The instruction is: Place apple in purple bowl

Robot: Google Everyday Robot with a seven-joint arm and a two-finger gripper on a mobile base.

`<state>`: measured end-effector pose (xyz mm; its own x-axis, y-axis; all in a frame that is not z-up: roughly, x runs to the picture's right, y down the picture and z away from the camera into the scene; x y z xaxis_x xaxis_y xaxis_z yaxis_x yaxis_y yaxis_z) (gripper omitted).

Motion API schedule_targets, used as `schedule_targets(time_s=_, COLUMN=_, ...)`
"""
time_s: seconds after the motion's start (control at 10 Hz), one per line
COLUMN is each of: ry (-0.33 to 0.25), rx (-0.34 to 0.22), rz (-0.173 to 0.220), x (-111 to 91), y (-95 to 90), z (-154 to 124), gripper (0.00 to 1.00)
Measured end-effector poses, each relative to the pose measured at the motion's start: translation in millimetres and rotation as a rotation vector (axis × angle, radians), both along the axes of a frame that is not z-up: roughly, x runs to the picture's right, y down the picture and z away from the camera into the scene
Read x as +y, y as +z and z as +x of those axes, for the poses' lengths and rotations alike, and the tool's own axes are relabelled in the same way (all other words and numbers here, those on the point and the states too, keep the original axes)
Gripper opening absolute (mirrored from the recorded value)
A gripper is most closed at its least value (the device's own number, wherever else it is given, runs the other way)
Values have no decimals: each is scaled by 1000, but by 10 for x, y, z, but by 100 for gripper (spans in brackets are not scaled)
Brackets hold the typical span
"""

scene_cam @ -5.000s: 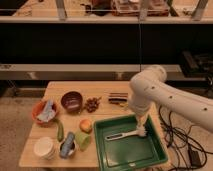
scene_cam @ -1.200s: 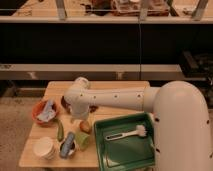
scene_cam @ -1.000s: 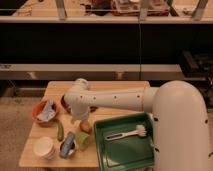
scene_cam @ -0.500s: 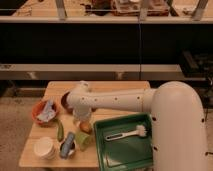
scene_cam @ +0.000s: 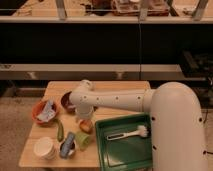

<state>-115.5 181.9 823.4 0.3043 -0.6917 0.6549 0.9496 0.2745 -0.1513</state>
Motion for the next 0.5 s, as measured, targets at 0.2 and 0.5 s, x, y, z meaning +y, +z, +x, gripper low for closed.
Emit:
schedule_targets(time_s=0.2, ry=38, rx=6, rz=-18, x=-45, y=21, z=18, gripper=65)
schedule_targets(time_s=0.5, ry=54, rx=3, rz=-46, x=-47, y=25, z=18, gripper=65)
